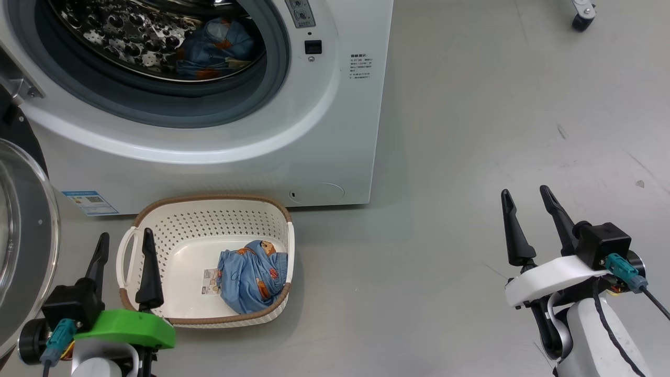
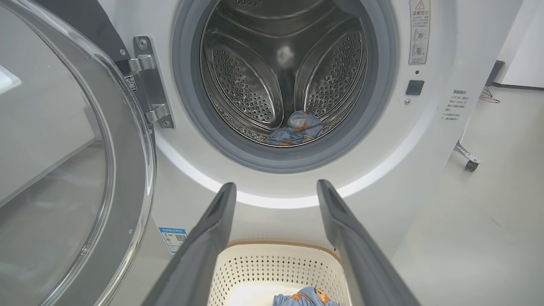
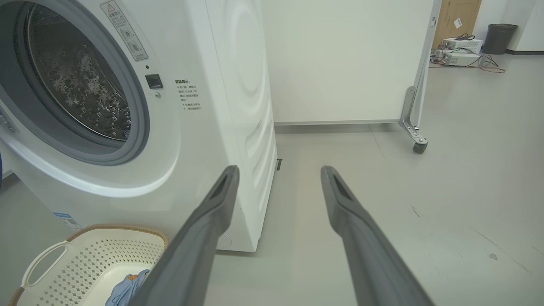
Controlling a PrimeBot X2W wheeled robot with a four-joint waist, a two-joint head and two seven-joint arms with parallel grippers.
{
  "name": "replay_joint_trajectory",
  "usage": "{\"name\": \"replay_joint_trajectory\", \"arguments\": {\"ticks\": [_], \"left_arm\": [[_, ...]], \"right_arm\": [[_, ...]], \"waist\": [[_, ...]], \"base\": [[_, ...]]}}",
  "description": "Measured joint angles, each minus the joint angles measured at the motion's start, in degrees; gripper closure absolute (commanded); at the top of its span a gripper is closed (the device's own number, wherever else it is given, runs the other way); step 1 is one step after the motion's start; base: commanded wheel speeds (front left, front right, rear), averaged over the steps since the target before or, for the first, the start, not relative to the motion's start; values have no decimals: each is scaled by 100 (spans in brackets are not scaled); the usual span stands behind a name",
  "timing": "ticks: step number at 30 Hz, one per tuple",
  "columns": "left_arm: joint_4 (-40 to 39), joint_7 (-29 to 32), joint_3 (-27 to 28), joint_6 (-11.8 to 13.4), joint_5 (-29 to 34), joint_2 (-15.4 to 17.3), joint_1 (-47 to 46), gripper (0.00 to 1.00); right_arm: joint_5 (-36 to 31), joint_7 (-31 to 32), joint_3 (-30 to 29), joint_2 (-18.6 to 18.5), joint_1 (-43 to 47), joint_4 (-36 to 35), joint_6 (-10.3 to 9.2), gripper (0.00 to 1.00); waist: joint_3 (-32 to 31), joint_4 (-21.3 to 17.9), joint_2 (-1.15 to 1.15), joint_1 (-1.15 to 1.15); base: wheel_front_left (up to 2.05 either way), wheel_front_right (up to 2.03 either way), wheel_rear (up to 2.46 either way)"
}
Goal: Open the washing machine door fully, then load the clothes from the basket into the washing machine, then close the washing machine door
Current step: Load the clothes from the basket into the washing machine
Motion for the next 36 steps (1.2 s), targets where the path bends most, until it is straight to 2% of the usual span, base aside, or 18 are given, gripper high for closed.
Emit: {"name": "replay_joint_trajectory", "arguments": {"ticks": [20,36], "left_arm": [[10,0,-10,-58,-11,-79,-10,0],[388,0,-400,-153,-138,-100,-754,0]], "right_arm": [[1,0,7,0,-3,-152,0,0],[-49,0,35,-40,-269,-416,0,0]], "waist": [[432,32,0,0],[1477,53,0,0]], "base": [[0,0,0],[0,0,0]]}}
